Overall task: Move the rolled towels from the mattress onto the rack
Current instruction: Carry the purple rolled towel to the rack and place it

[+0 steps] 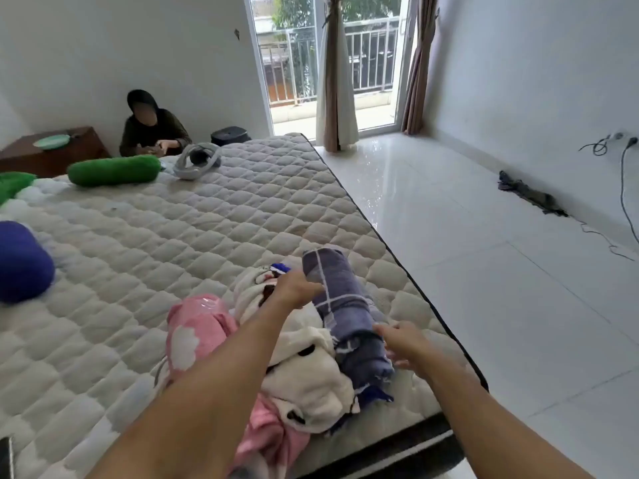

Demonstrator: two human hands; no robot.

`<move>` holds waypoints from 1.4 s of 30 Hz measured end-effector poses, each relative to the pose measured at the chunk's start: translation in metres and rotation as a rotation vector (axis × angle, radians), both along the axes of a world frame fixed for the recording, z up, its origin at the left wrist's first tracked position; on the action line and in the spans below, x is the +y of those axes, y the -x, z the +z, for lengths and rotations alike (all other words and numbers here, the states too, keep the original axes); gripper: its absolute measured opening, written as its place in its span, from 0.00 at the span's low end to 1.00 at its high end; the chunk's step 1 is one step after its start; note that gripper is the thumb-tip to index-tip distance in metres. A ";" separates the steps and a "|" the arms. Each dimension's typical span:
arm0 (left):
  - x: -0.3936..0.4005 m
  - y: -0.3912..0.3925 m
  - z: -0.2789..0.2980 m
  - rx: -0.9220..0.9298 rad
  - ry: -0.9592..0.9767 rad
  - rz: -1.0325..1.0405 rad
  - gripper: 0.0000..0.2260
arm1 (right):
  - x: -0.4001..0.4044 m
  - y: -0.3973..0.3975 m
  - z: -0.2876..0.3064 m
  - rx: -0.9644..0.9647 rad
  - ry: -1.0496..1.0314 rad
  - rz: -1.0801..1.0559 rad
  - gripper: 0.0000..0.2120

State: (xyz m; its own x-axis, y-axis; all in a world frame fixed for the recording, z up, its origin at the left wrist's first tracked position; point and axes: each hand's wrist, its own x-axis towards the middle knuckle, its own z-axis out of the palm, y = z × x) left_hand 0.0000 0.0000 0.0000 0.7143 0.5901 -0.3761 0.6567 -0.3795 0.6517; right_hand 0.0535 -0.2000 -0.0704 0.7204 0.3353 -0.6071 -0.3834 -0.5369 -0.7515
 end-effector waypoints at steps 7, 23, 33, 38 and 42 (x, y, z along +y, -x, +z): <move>0.025 -0.031 -0.084 -0.032 0.305 0.113 0.31 | -0.007 0.020 -0.052 0.149 0.085 0.009 0.32; 0.008 -0.090 -0.081 -0.036 0.682 0.580 0.35 | -0.001 -0.072 -0.047 0.059 -0.074 0.208 0.04; -0.004 -0.080 -0.048 -0.499 0.864 0.749 0.12 | -0.003 -0.131 -0.009 -0.093 -0.298 0.243 0.07; -0.012 -0.040 -0.006 -0.692 0.846 0.806 0.19 | 0.009 -0.121 0.020 -0.080 -0.438 0.268 0.15; -0.026 0.033 0.018 -0.736 0.741 0.931 0.23 | 0.025 -0.090 0.039 -0.116 -0.527 0.419 0.17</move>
